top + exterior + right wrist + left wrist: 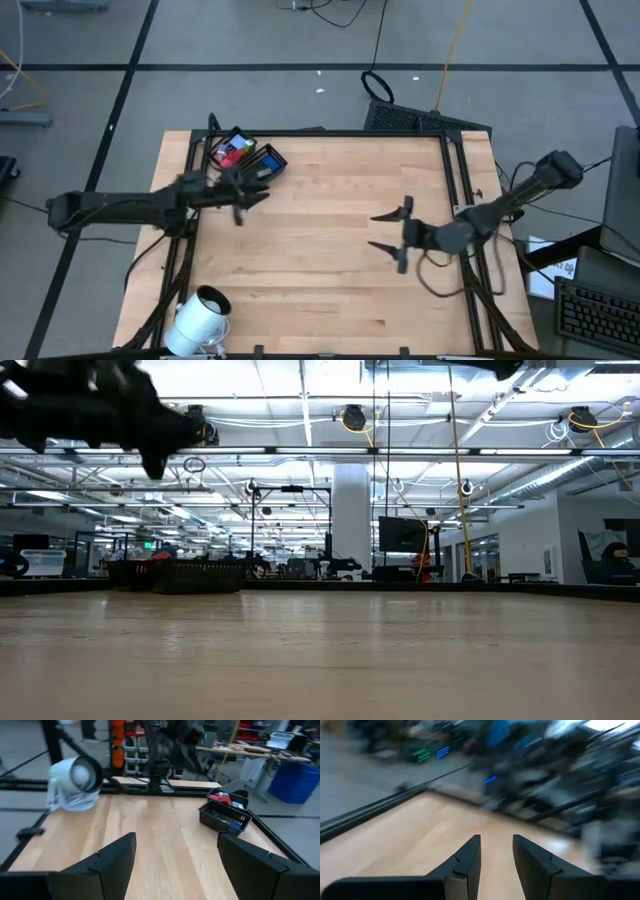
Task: Pick & Place Office items
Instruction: Return to Home Position
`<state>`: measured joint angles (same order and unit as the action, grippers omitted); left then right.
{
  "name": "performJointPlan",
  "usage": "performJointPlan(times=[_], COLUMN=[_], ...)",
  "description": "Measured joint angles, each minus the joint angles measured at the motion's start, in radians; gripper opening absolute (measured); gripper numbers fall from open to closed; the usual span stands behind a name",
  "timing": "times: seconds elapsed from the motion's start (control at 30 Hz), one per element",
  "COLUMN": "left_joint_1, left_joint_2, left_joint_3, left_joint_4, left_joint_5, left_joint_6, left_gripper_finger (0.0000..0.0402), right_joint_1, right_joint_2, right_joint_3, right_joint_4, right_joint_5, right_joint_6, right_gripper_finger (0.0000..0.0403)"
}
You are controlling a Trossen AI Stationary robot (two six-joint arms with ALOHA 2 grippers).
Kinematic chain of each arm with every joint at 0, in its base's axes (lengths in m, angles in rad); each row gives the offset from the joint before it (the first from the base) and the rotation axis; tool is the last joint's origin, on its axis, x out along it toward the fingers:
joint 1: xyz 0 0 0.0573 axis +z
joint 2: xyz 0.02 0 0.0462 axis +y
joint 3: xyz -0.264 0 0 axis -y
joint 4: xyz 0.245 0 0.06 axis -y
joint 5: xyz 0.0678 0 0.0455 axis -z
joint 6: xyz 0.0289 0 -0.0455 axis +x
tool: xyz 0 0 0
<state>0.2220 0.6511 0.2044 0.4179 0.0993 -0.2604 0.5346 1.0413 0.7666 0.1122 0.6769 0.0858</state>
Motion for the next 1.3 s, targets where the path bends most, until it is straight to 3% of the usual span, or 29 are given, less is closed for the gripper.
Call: performJointPlan(times=[0.2,0.27,0.43,0.67,0.77,1.07,1.2,1.3], left_joint_1=[-0.001,0.0,-0.012,-0.028,-0.028,-0.073,-0.081,-0.088], left_joint_2=[-0.315,-0.41,-0.556,-0.61,-0.593,-0.591,-0.593,-0.592], left_joint_3=[0.001,0.002,0.002,0.002,0.001,-0.187,-0.182,-0.182], left_joint_4=[-0.129,-0.239,-0.504,-0.618,-0.637,-0.329,-0.387,-0.378], left_joint_5=[0.309,0.296,0.149,0.134,0.135,0.133,0.098,0.1], left_joint_6=[-0.027,-0.03,-0.038,0.087,0.058,0.094,0.109,0.134], left_gripper_finger=[0.0113,0.0113,0.0113,0.0113,0.0113,0.0113,0.0113,0.0113], right_joint_1=[0.05,0.059,0.071,0.07,0.07,0.07,0.069,0.069], right_joint_2=[-0.162,-0.202,-0.305,-0.47,-0.538,-0.66,-0.697,-0.742], right_joint_3=[-0.029,-0.072,-0.184,-0.297,-0.337,-0.438,-0.466,-0.509], right_joint_4=[-0.215,-0.231,-0.191,-0.128,-0.105,0.049,0.049,0.053], right_joint_5=[0.001,-0.002,-0.055,-0.099,-0.1,-0.102,-0.122,-0.212], right_joint_6=[0.033,0.094,0.117,0.105,0.099,0.017,-0.005,-0.043], right_gripper_finger=[0.027,0.027,0.027,0.027,0.027,0.027,0.027,0.027])
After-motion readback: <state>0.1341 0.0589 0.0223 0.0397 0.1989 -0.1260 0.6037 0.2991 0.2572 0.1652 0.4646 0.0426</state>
